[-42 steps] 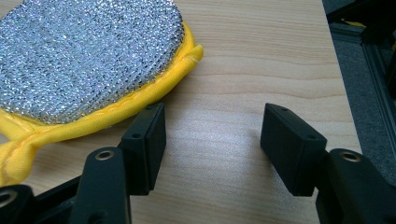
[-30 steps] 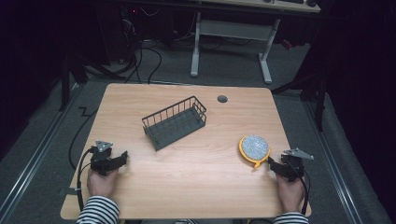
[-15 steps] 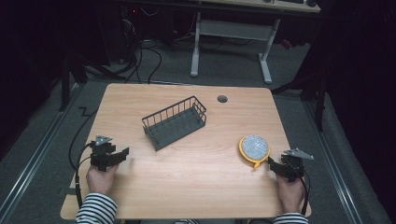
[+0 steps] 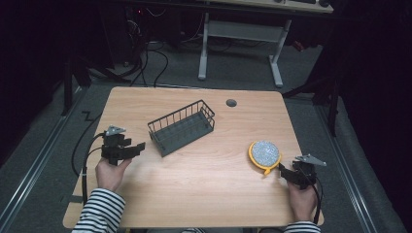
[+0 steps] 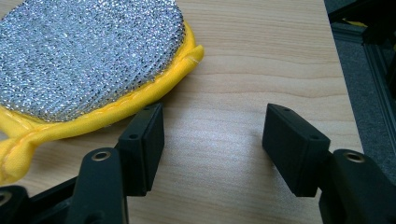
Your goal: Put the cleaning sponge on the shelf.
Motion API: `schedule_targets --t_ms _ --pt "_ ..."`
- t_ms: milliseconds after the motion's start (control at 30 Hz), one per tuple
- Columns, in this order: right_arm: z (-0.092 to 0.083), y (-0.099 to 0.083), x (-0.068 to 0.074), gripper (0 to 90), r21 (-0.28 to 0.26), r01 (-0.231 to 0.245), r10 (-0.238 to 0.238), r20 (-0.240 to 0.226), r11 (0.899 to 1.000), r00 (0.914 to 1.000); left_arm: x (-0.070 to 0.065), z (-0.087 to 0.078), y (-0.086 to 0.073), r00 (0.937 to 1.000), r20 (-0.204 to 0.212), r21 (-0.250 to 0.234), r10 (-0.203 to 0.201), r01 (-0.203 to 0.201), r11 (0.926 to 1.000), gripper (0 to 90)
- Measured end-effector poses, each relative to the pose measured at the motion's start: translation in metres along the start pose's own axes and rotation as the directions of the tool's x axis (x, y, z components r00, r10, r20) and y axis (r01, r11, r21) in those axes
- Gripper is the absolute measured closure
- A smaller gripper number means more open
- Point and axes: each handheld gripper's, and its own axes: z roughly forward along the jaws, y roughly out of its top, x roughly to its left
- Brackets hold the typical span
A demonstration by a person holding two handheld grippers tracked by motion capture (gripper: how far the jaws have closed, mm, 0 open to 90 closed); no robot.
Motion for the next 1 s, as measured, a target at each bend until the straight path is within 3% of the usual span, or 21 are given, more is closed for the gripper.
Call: schedule_targets --t_ms 200,500,600,733,1000 --pt "0.000 0.000 0.000 39.0 -0.002 0.004 -0.004 0.001 1.000 1.0000 -0.008 0.000 0.020 1.0000 0.003 -0.036 -0.002 0.002 0.9993 38.2" --pt "0.000 0.000 0.001 38.9 -0.001 0.000 0.000 0.001 1.000 1.0000 -0.018 0.017 0.050 0.9998 -0.006 0.014 0.021 -0.021 0.9997 38.2" --pt "0.000 0.000 0.001 38.9 -0.001 0.000 0.000 0.001 1.000 1.0000 -0.015 0.025 0.054 0.9999 0.013 0.022 -0.008 0.008 0.9997 39.4" --pt "0.000 0.000 0.000 38.9 -0.001 0.000 0.000 0.000 1.000 1.0000 -0.015 0.035 0.054 0.9998 0.004 0.046 -0.019 0.019 0.9988 39.9" --pt "0.000 0.000 0.000 38.7 -0.001 0.003 -0.003 0.000 1.000 1.0000 -0.022 0.044 0.054 0.9998 -0.013 0.071 0.012 -0.011 0.9974 44.5"
